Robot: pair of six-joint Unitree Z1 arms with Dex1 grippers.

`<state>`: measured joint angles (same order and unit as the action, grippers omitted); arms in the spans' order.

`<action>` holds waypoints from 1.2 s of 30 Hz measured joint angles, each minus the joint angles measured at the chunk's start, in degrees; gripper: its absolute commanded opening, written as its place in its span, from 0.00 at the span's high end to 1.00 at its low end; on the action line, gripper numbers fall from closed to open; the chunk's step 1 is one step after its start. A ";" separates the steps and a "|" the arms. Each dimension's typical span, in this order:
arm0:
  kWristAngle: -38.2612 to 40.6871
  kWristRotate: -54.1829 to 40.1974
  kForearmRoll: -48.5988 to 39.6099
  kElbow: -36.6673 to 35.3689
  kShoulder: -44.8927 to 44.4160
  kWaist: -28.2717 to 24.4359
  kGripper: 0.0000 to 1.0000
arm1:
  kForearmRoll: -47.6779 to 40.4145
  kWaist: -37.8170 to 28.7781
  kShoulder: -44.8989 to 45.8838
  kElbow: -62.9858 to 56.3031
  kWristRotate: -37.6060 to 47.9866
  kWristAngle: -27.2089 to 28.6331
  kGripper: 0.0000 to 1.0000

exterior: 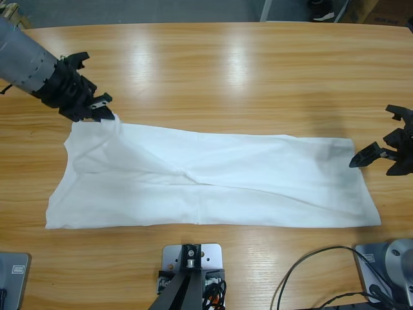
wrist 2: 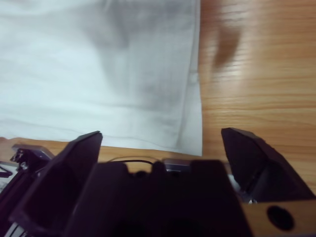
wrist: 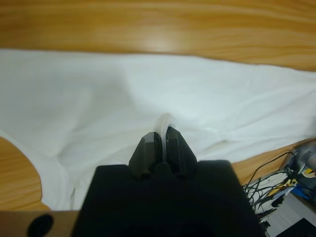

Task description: Fold clothes

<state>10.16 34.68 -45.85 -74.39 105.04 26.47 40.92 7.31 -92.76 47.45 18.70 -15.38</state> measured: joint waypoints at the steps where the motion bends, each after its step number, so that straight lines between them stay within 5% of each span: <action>1: 0.00 -0.07 0.01 -0.20 0.06 0.00 0.03 | -0.12 -0.10 -0.15 0.00 0.00 0.00 0.00; 10: -5.34 0.55 0.10 -0.33 -1.13 -0.09 0.00 | -0.71 -1.71 -0.35 -0.48 0.00 0.00 0.00; 20: -6.54 16.90 -2.37 6.67 -7.52 1.80 0.00 | -1.12 -1.89 -0.12 -1.00 0.00 -0.14 0.00; 24: -6.69 19.88 -2.37 9.81 -8.26 5.01 0.09 | -1.17 -1.90 0.15 -1.20 -0.08 -0.48 0.00; 27: -7.34 9.44 -1.61 9.92 -8.28 8.34 0.09 | -1.40 -2.12 0.15 -1.41 -0.24 -0.90 0.00; 30: -8.03 -6.01 -1.22 9.90 -8.29 12.64 0.26 | -1.64 -2.40 0.25 -1.65 -0.27 -1.17 0.00; 36: -15.69 -45.54 -1.23 10.60 -8.86 17.89 0.33 | -2.07 -2.72 0.35 -2.11 -0.27 -1.23 0.00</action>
<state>-5.53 -10.86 -47.08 -63.78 96.18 44.36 38.85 4.59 -92.41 45.34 18.42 -16.61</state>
